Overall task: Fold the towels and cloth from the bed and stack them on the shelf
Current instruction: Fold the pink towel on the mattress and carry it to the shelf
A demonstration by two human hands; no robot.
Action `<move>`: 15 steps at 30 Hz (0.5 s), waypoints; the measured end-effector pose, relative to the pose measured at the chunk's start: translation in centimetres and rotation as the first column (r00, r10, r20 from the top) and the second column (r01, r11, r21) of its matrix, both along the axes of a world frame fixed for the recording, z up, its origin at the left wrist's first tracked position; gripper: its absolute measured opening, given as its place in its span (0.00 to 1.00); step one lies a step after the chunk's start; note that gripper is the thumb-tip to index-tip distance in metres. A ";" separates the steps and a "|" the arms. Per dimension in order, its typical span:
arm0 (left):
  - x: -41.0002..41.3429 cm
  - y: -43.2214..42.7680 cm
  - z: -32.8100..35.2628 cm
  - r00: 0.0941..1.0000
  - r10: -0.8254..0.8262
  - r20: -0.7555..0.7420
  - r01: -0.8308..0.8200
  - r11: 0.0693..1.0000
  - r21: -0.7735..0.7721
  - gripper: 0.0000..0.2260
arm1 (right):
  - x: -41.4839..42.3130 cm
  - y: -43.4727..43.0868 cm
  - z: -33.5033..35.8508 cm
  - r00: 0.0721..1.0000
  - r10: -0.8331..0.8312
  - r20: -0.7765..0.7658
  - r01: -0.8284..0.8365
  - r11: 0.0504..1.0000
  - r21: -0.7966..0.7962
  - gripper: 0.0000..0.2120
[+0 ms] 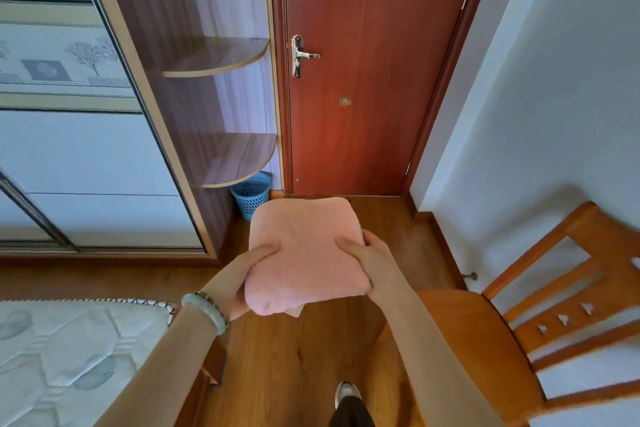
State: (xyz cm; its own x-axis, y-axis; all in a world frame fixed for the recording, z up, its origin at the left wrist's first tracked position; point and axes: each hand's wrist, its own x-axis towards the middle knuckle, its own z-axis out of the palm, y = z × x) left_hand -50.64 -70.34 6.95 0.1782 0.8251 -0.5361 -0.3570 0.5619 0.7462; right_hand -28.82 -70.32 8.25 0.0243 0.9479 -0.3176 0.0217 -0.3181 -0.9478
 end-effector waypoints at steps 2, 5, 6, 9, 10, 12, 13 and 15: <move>0.3 3.9 -0.8 0.999 0.041 0.006 -0.041 0.999 -0.021 0.26 | 0.9 4.9 0.0 0.999 0.040 -0.019 -0.040 0.999 0.009 0.17; 1.9 9.8 1.0 0.995 0.095 -0.034 -0.095 0.995 0.002 0.30 | 2.4 12.3 0.8 0.993 0.098 -0.062 -0.098 0.995 0.000 0.20; 2.7 12.3 0.9 0.992 0.120 -0.035 -0.119 0.993 0.022 0.29 | 2.9 15.3 1.0 0.990 0.115 -0.075 -0.116 0.993 -0.002 0.20; 3.4 17.4 1.6 0.982 0.164 -0.091 -0.161 0.986 0.037 0.36 | 3.7 21.7 1.9 0.983 0.156 -0.096 -0.156 0.988 0.007 0.21; 3.3 19.4 1.4 0.978 0.185 -0.097 -0.184 0.983 0.019 0.39 | 3.7 23.9 2.0 0.980 0.170 -0.103 -0.171 0.985 -0.002 0.21; 3.0 22.2 1.6 0.975 0.194 -0.105 -0.193 0.981 0.025 0.39 | 3.5 27.1 2.0 0.973 0.194 -0.127 -0.197 0.980 -0.012 0.22; 3.1 23.3 1.9 0.975 0.190 -0.112 -0.186 0.981 0.047 0.36 | 3.2 28.7 1.9 0.969 0.208 -0.130 -0.211 0.977 -0.012 0.23; 2.6 26.1 2.1 0.965 0.208 -0.159 -0.200 0.978 0.067 0.35 | 2.6 32.2 1.7 0.965 0.225 -0.137 -0.231 0.973 -0.023 0.24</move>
State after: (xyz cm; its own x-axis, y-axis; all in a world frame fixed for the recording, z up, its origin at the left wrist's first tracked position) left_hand -48.03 -44.21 9.00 -0.0834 0.8615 -0.5009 -0.3305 0.4503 0.8295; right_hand -26.25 -38.13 9.93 -0.2357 0.9107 -0.3393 -0.0269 -0.3551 -0.9344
